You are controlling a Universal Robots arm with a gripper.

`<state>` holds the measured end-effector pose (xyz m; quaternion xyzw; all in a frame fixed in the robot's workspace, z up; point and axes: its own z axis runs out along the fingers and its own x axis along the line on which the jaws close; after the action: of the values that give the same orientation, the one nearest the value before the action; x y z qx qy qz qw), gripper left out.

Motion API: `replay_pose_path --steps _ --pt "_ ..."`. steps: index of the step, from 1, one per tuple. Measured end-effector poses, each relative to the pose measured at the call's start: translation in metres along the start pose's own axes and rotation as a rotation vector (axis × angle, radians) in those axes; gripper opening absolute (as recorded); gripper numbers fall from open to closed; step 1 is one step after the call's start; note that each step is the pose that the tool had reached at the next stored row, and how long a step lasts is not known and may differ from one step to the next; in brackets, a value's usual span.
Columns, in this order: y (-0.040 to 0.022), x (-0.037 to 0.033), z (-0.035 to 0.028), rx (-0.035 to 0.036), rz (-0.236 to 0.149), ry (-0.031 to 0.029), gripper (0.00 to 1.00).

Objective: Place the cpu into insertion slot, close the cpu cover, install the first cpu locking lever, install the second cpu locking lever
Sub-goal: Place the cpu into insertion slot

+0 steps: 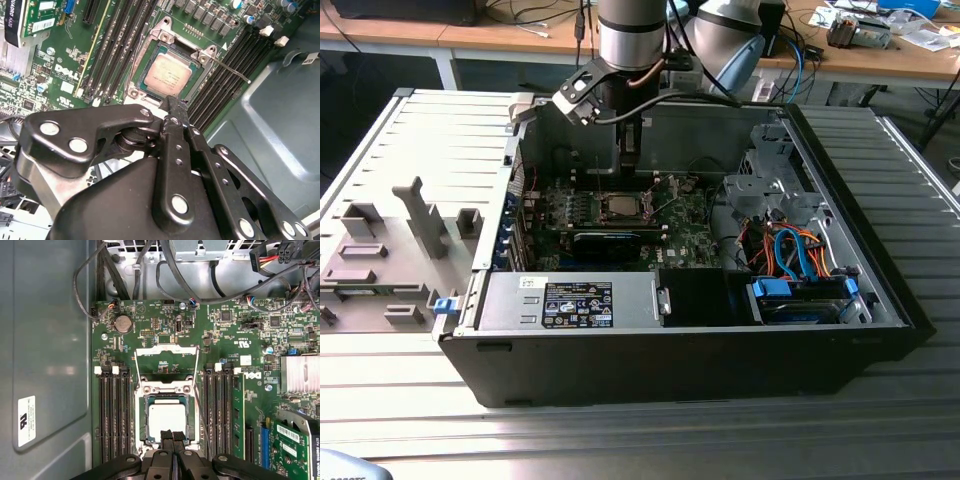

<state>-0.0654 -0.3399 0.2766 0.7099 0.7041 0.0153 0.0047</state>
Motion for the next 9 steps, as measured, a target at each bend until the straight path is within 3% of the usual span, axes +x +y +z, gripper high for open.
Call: replay_pose_path --steps 9 --pt "0.0002 0.0000 -0.0069 0.0000 0.000 0.0012 0.11"
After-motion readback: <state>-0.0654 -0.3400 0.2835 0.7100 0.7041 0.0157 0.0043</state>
